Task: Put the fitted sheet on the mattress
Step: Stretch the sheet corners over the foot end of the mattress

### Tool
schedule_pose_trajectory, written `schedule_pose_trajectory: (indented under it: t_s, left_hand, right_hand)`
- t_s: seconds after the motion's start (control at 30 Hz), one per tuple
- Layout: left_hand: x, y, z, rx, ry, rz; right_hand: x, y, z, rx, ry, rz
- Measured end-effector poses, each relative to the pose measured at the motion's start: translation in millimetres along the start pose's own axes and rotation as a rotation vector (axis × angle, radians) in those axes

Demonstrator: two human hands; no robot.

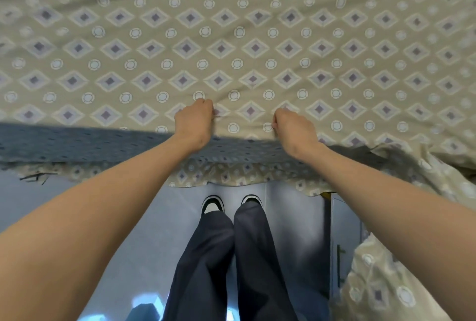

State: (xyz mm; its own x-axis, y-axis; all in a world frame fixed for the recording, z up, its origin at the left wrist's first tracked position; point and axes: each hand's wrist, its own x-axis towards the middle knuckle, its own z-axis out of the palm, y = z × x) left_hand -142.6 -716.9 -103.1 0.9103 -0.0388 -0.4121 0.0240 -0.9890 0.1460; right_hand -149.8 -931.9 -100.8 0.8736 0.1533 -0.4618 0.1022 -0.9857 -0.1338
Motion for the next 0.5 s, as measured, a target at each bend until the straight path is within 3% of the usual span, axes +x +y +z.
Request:
schedule_pose_trajectory:
  t_s: [0.5]
  left_hand:
    - [45,18,-36,-0.095,0.200,-0.091]
  right_hand:
    - [33,-5,-29,0.271,0.223,0.089]
